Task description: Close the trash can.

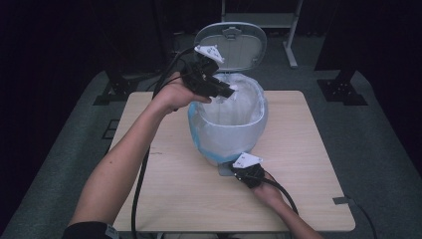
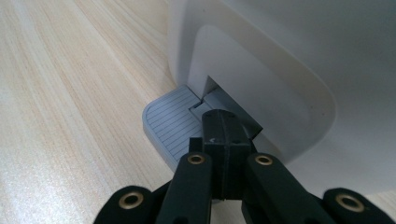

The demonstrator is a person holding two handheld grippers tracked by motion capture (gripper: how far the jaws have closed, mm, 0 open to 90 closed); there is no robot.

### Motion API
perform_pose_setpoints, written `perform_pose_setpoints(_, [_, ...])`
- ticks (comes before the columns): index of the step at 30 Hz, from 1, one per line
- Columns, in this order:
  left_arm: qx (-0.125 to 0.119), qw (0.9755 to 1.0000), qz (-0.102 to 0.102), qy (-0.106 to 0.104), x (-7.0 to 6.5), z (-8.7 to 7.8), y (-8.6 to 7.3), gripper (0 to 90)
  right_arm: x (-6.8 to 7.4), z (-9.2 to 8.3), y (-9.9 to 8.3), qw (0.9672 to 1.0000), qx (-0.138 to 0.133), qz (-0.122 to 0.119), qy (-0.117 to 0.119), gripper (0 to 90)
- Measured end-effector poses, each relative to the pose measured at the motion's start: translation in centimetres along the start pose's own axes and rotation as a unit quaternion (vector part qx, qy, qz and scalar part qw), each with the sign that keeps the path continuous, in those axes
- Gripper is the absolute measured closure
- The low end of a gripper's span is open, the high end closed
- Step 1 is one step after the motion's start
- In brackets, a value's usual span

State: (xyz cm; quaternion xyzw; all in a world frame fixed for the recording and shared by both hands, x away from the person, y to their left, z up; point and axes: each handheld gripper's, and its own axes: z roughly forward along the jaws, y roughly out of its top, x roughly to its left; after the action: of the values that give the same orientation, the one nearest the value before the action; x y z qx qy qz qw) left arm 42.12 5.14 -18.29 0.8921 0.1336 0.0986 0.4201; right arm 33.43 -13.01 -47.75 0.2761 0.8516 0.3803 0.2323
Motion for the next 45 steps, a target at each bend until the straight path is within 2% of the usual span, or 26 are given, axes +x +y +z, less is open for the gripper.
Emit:
perform_pose_setpoints(3, [0.006,1.0000,-0.003,0.007,0.2,0.5,0.0,73.9,0.0,0.0,0.0,1.0000,0.000,0.001,0.000,90.0])
perform_pose_setpoints(7, [0.005,1.0000,-0.008,0.003,0.4,0.8,0.0,66.6,0.0,0.0,0.0,1.0000,0.000,0.001,0.000,90.0])
perform_pose_setpoints(11, [0.001,0.9999,-0.014,0.001,0.5,0.8,-0.1,63.5,0.0,0.0,0.0,1.0000,0.000,0.002,0.001,90.0])
perform_pose_setpoints(19, [-0.011,0.9998,-0.016,0.000,0.3,-0.5,-1.2,61.4,0.0,0.0,0.0,1.0000,0.000,0.000,0.000,90.0])
perform_pose_setpoints(26, [-0.017,0.9997,-0.016,0.010,-0.2,-2.1,-2.5,59.1,0.0,0.0,0.0,1.0000,0.000,-0.001,-0.001,90.0])
perform_pose_setpoints(45, [-0.032,0.9986,-0.037,0.019,-1.0,-4.9,-7.2,54.7,0.1,0.0,0.0,1.0000,-0.001,-0.002,-0.002,90.0])
